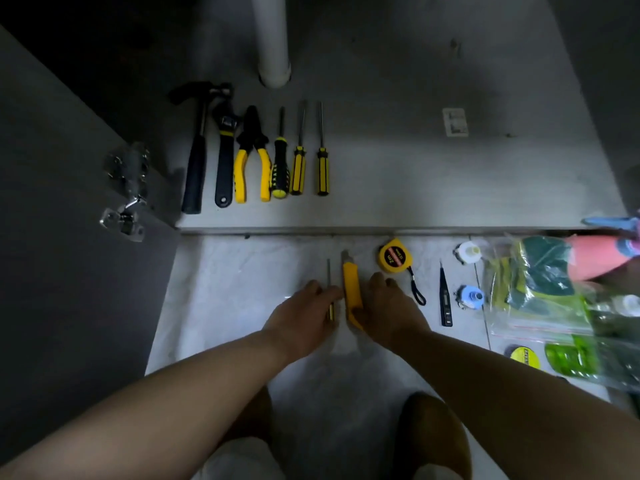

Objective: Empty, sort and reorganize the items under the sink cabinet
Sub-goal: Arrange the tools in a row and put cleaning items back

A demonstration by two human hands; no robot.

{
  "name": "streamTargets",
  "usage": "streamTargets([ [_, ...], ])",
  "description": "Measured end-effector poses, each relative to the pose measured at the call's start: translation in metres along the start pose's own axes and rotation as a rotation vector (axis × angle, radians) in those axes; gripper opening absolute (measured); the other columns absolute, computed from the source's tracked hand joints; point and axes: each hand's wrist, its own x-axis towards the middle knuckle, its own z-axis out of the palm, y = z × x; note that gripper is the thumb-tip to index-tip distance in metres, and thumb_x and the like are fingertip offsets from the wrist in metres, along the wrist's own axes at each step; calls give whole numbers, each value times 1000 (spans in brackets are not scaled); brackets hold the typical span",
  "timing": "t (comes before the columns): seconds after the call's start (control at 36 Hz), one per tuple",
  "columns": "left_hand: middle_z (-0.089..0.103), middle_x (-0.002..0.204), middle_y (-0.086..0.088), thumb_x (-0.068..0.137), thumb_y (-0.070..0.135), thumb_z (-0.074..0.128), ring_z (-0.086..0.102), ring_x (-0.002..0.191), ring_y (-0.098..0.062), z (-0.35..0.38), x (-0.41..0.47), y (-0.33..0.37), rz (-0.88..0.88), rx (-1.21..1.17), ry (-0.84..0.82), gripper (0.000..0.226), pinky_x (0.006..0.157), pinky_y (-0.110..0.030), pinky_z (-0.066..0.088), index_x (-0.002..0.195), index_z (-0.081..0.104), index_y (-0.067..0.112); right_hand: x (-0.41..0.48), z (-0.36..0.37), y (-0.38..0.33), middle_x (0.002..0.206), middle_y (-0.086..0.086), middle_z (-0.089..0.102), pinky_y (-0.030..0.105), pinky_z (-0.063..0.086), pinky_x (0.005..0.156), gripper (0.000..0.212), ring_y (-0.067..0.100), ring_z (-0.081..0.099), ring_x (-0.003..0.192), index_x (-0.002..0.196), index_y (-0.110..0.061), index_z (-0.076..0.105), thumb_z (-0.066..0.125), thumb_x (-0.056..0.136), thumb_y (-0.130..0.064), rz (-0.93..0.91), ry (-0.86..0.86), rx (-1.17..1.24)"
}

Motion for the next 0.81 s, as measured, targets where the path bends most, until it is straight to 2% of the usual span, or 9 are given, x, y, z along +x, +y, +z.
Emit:
streamTargets([
  [0.14,47,125,-8,95,27,61,61,105,-33,5,10,-1,-5,24,-43,38,93,-41,51,132,52,24,6,18,-12,122,11,52,41,49,77,62,36,61,106,125,-12,39,66,85,-51,93,67,23],
  [0.28,48,125,-11,94,14,58,61,104,-38,11,8,0,-9,29,22,35,89,-38,48,129,53,18,9,22,-21,116,11,60,36,48,73,46,31,64,103,117,-13,49,66,87,-43,193,58,-30],
  [0.36,47,127,-9,87,13,61,61,104,-37,18,1,-5,2,5,41,48,87,-37,48,133,52,22,9,15,-20,114,11,62,30,42,70,49,30,64,103,113,-11,52,67,86,-49,127,2,-76],
  [0.42,45,122,-4,83,16,61,62,96,-34,22,-5,-8,33,-7,79,49,77,-32,46,131,51,25,5,4,-18,110,10,63,29,40,70,52,28,63,98,111,-11,53,67,85,-53,45,-70,-90],
  [0.47,40,111,2,82,22,58,59,83,-25,22,-12,-8,105,-5,146,44,68,-24,38,125,50,30,1,-13,-17,104,8,64,30,42,67,46,24,62,87,107,-11,54,64,87,-51,-19,-180,-55],
  [0.53,37,107,8,84,31,53,53,75,-13,16,-19,-3,175,-20,221,38,64,-18,35,121,48,33,-3,-36,-17,95,8,71,34,52,65,35,23,68,80,102,-9,59,64,89,-41,-49,-338,-30],
  [0.64,43,114,8,90,27,61,53,84,-6,-11,-18,14,269,-101,441,29,69,-14,48,119,57,26,-10,-96,-18,91,18,75,26,59,61,27,20,71,70,106,-2,64,65,93,-26,-21,-622,111],
  [0.75,46,116,9,88,20,69,56,92,-3,-64,1,35,238,-273,719,32,78,-9,47,117,58,27,-12,-153,-20,88,20,71,31,54,56,21,23,64,67,102,-2,61,65,92,-20,-65,-564,374],
  [0.81,47,115,8,85,14,71,55,86,-2,-91,15,39,218,-283,776,37,79,-12,49,119,60,23,-9,-170,-25,81,12,69,31,51,53,18,20,62,64,97,-6,62,66,92,-23,-85,-416,470],
])
